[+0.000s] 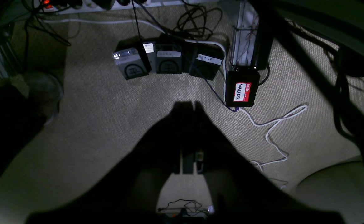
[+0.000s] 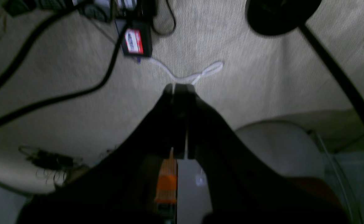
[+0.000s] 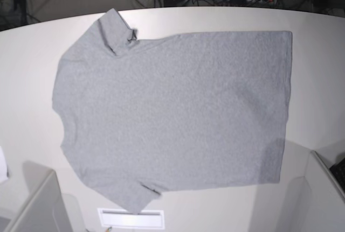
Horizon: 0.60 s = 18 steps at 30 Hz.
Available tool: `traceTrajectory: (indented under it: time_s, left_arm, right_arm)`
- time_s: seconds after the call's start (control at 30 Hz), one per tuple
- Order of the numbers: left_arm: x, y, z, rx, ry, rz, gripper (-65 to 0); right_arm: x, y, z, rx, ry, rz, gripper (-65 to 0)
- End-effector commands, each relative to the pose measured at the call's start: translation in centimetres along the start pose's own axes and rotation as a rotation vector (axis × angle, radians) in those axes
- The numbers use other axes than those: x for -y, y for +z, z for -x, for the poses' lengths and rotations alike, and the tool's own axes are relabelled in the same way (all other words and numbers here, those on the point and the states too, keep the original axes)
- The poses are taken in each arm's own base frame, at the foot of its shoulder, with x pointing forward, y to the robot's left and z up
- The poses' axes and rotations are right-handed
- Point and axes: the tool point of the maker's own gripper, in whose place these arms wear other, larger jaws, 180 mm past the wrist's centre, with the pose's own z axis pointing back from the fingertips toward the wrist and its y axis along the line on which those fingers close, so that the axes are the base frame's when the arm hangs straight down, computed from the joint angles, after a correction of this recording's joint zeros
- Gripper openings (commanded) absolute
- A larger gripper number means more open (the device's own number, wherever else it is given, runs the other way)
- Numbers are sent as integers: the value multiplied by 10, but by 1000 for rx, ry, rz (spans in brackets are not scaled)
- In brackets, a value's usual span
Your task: Fold the T-shirt properly
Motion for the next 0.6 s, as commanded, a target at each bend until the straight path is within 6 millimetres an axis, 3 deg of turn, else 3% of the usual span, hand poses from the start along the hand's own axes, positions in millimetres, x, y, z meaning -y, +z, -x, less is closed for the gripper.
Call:
traceTrajectory:
  time_s: [0.0,0.07,0.3,0.57]
  left_arm:
    - [-7,0,3,-3,-2,-16,-650]
    - [-13,1,13,-17,-3,-24,-650]
    - [-14,2,13,16,-6,-26,-650]
    - [-13,3,21,10,-7,-24,-650]
  right_arm:
    - [5,0,5,-12,3,11,-650]
    - [5,-1,12,-19,4,12,-650]
    - [5,-1,11,23,6,13,-650]
    - [17,-1,17,105,9,33,-650]
